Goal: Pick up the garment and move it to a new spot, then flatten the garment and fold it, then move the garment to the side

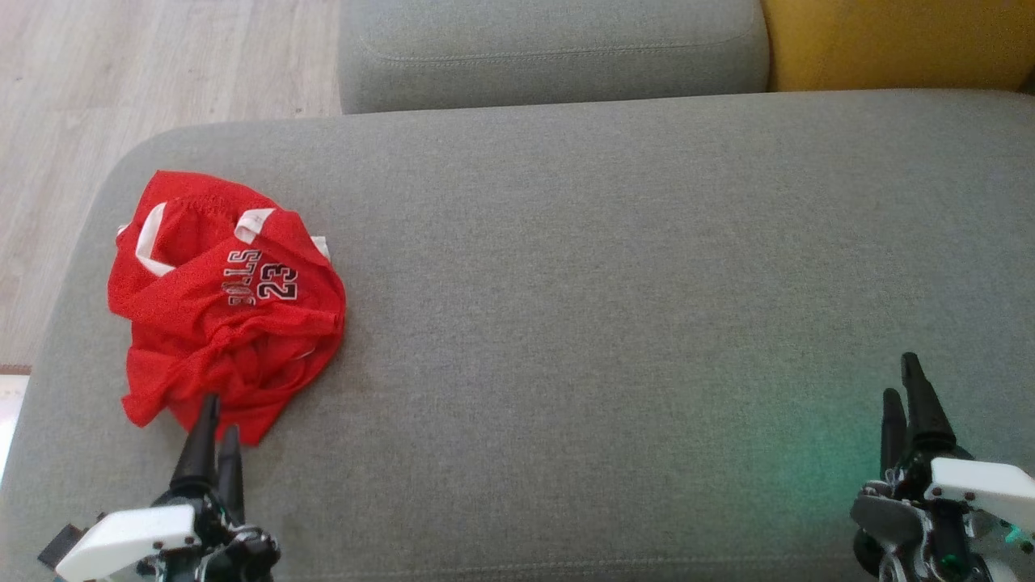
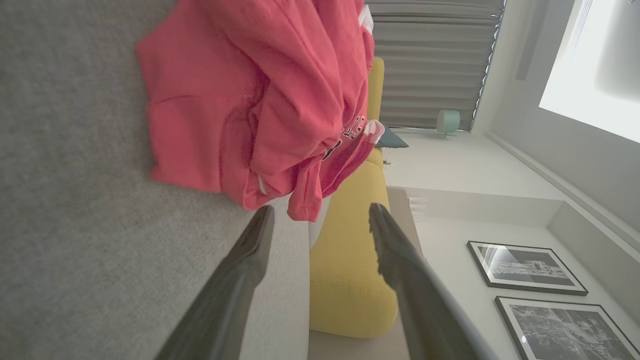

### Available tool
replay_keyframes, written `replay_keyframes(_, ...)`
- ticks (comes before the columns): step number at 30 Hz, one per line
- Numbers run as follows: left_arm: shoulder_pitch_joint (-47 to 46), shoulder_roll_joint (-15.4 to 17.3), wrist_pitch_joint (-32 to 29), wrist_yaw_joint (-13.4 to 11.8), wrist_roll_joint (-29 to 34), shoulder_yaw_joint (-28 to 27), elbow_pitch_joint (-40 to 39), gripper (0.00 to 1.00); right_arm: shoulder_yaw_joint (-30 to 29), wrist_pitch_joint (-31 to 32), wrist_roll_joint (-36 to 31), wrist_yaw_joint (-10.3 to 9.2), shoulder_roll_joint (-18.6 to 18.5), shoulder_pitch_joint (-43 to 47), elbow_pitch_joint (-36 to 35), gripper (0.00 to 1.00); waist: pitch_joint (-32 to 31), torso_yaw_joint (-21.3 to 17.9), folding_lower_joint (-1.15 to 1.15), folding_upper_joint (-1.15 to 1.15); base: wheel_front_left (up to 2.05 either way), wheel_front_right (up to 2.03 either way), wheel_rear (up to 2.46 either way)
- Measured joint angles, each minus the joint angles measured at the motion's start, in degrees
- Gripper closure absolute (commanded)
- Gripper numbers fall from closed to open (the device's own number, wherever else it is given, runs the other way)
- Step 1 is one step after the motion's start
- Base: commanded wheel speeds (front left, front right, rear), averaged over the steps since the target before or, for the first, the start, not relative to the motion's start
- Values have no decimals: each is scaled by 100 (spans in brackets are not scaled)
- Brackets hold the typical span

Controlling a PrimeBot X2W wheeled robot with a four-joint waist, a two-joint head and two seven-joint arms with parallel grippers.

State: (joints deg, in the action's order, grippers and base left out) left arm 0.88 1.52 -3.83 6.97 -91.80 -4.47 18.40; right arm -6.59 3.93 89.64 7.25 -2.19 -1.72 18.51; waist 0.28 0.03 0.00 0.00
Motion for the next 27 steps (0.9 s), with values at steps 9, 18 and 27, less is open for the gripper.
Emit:
replay_keyframes(9,-13,3,149,0,250,-222,-79,0,-86,-134,-591,0,0,-3,-85,0,-2,13,0,0,0,0,0)
replay_keyframes(18,-187,0,294,-7,667,-377,-257,0,-131,-274,-1581,0,-1,-41,-448,0,0,23,0,0,0,0,0)
replay_keyframes(27,-227,1,447,-199,1278,-358,-760,0,-44,-420,-2608,0,-1,-155,-794,0,27,-1,1,0,0,0,0)
